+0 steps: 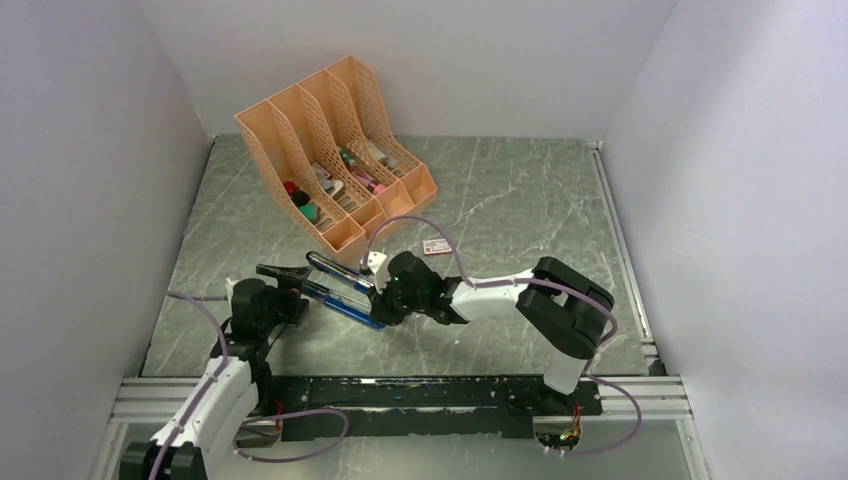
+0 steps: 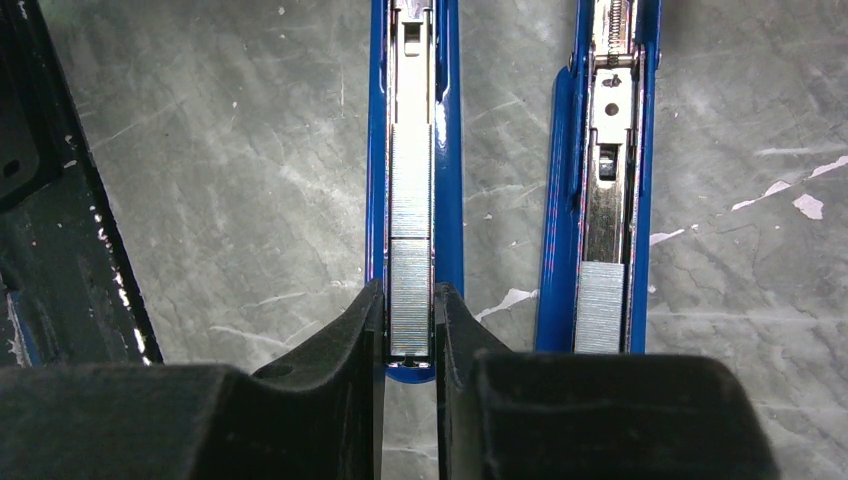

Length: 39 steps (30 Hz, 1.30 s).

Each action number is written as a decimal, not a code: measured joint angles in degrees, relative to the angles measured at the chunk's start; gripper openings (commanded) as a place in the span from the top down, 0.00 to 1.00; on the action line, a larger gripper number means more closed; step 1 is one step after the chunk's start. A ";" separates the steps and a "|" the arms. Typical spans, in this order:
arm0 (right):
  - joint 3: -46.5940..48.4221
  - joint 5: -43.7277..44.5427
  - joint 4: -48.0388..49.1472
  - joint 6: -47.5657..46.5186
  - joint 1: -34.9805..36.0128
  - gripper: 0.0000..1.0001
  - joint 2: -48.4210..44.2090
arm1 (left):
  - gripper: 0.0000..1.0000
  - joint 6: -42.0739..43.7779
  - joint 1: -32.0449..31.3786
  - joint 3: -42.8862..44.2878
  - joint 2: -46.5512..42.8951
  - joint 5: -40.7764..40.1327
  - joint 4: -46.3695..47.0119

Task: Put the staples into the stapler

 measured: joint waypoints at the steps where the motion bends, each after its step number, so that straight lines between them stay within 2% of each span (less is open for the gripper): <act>1: 0.31 -0.07 -0.15 0.04 0.00 1.00 0.20 | 0.01 -0.42 0.00 0.00 1.03 0.17 1.14; 17: 2.64 -0.63 -1.57 -0.26 -0.02 1.00 1.70 | 0.01 -3.43 0.00 -0.22 18.23 1.42 21.09; 22: 2.82 -0.37 -1.68 -0.24 -0.02 1.00 1.88 | 0.04 -3.74 0.00 -0.26 22.14 1.20 26.08; 30: 3.37 -0.39 -2.45 -0.81 -0.13 1.00 2.08 | 0.22 0.17 -0.02 -1.33 19.67 -2.21 26.51; 39: 4.00 -0.68 -2.71 -1.46 -0.13 1.00 2.58 | 0.37 7.39 -0.02 -1.33 15.04 -6.67 26.88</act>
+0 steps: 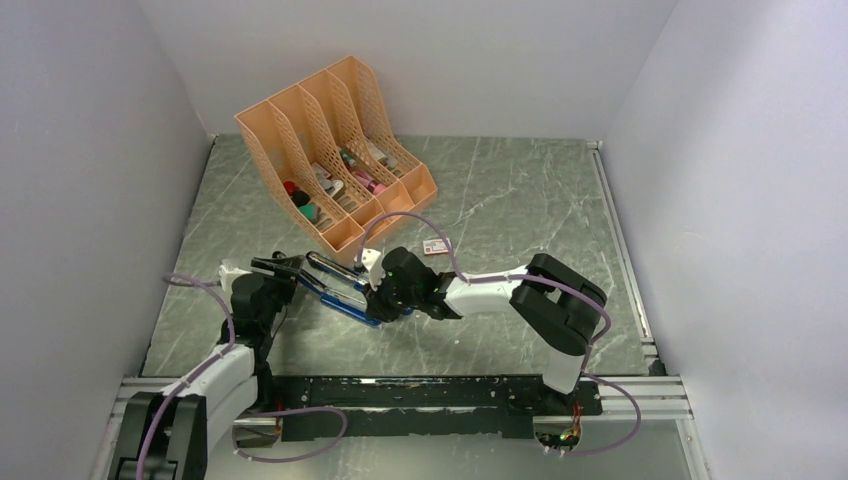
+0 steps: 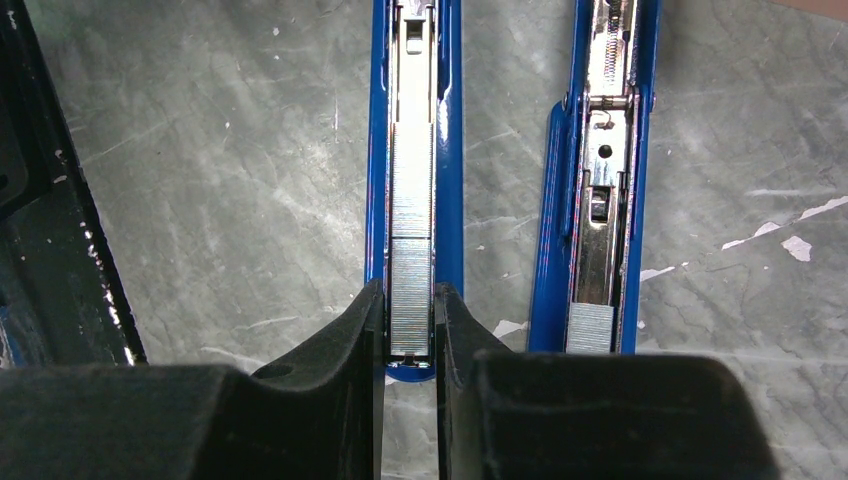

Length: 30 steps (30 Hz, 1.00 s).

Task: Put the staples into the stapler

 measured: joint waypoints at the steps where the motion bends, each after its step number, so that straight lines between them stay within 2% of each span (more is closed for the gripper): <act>1: 0.04 -0.04 -0.04 -0.02 0.00 1.00 0.04 | 0.39 0.46 0.00 0.00 0.42 -0.09 0.81; 8: 0.22 -0.28 -0.09 -0.07 -0.04 1.00 0.17 | 0.45 6.01 0.02 0.00 5.35 1.73 8.04; 13: 0.24 -0.44 -0.09 -0.13 -0.09 1.00 0.20 | 0.43 9.88 0.02 0.00 5.42 5.70 9.66; 24: 0.20 -0.90 0.70 -1.36 -0.20 1.00 0.42 | 0.36 18.23 0.02 0.00 -10.97 12.35 -0.68; 30: -2.23 -1.44 6.08 -2.32 -0.42 1.00 0.50 | 0.35 20.72 0.02 0.00 -10.82 15.10 -2.86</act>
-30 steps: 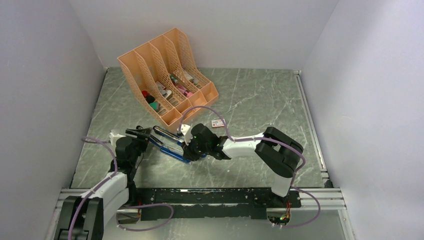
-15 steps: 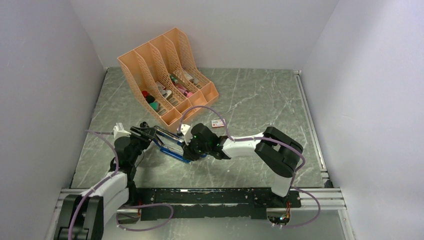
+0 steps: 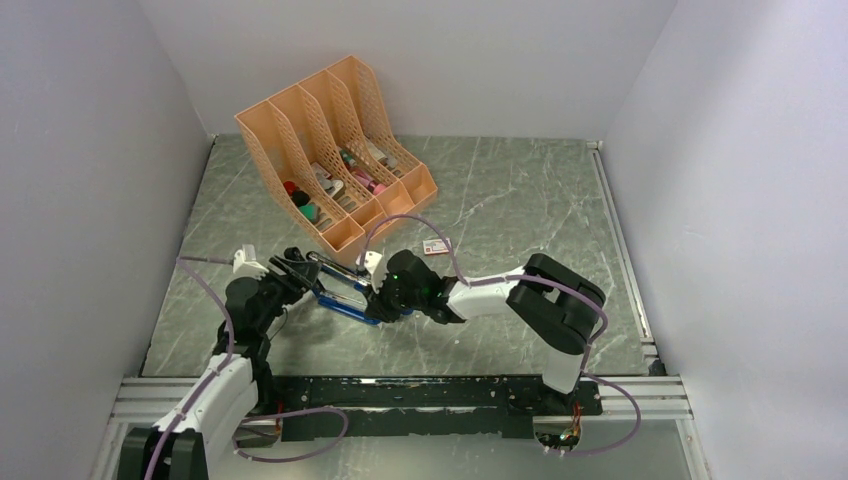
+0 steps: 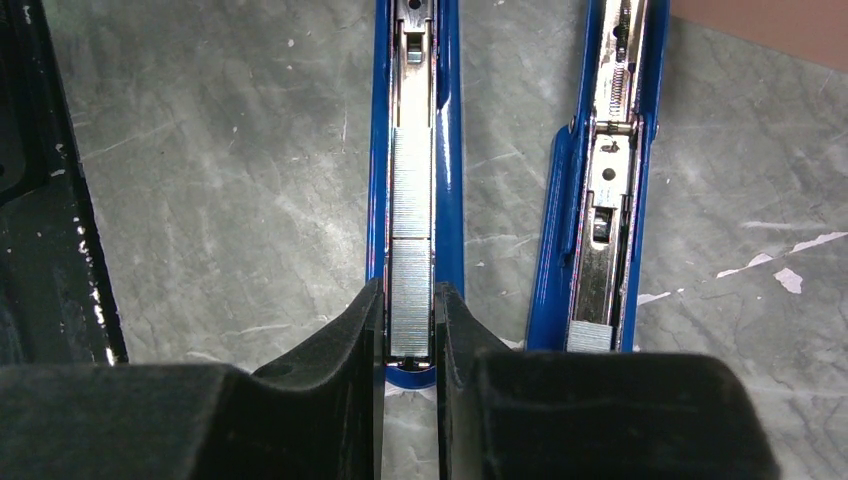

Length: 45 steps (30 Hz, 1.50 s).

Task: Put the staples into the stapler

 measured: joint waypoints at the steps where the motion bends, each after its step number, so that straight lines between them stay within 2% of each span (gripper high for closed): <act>1: -0.70 -0.07 1.42 -0.20 0.00 1.00 0.00 | 0.35 0.26 0.00 0.00 0.63 0.59 0.00; 9: -5.16 -0.13 11.96 -1.86 0.00 1.00 0.90 | 0.29 2.16 0.00 0.00 0.24 4.76 -0.87; 17: -5.22 -1.07 17.20 -2.89 -0.09 1.00 3.32 | 0.20 4.72 0.04 0.02 -6.93 6.47 -6.40; 28: -5.22 -2.32 18.51 -2.97 -0.50 1.00 3.98 | 0.13 5.86 -0.20 0.33 -9.14 8.98 -8.70; 30: -5.22 -2.43 18.51 -2.91 -0.59 1.00 3.98 | 0.05 6.14 -0.55 0.79 -8.66 9.16 -8.68; 45: -5.11 -3.06 18.75 -2.38 -1.01 1.00 4.20 | 0.01 10.38 -5.22 4.98 -7.69 8.09 -12.85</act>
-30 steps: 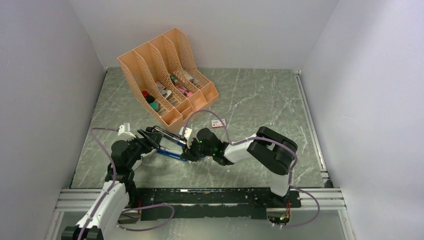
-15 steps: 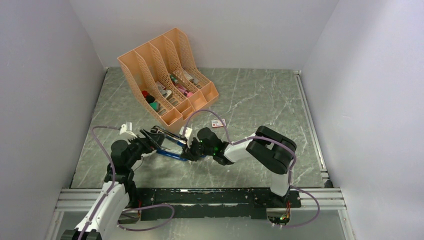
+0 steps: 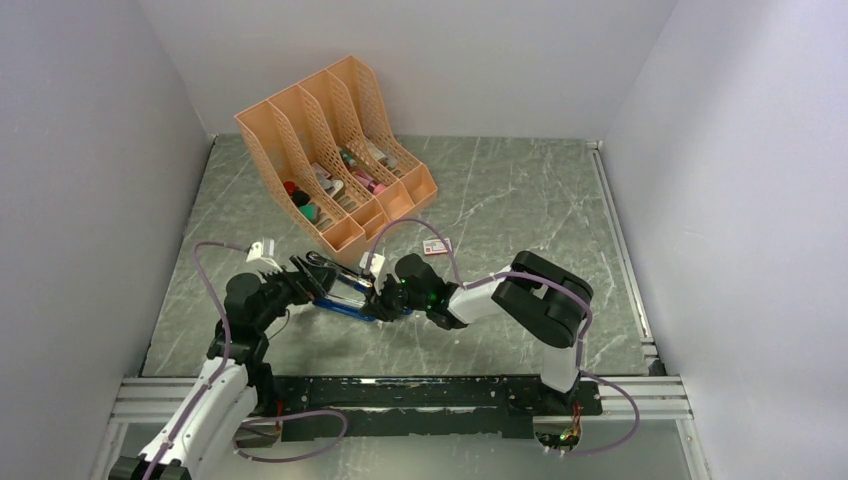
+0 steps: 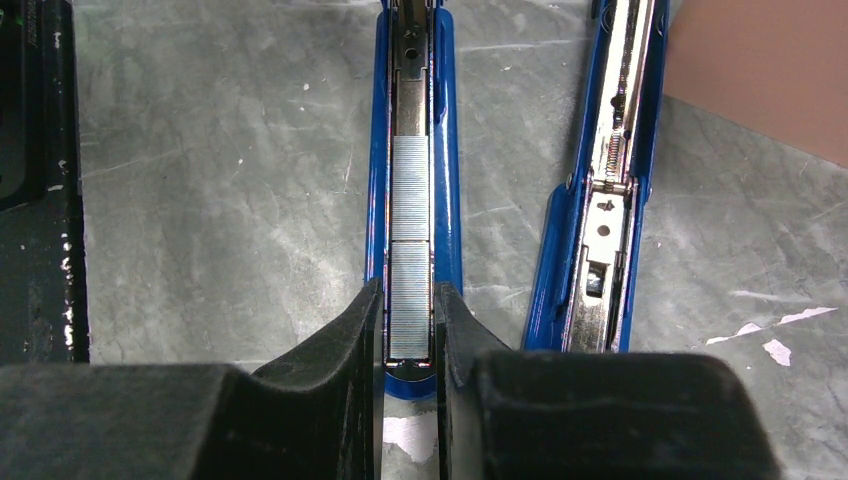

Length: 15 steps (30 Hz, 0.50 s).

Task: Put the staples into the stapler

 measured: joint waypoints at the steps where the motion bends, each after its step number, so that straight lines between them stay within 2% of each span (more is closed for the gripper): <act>1: 0.00 -0.07 0.00 0.00 -0.02 1.00 0.00 | 0.01 0.26 -0.22 0.22 0.02 -0.15 -0.24; 15: 1.29 0.28 0.04 -0.02 -0.17 1.00 1.07 | 0.03 3.41 -2.82 7.82 -0.35 2.47 -6.38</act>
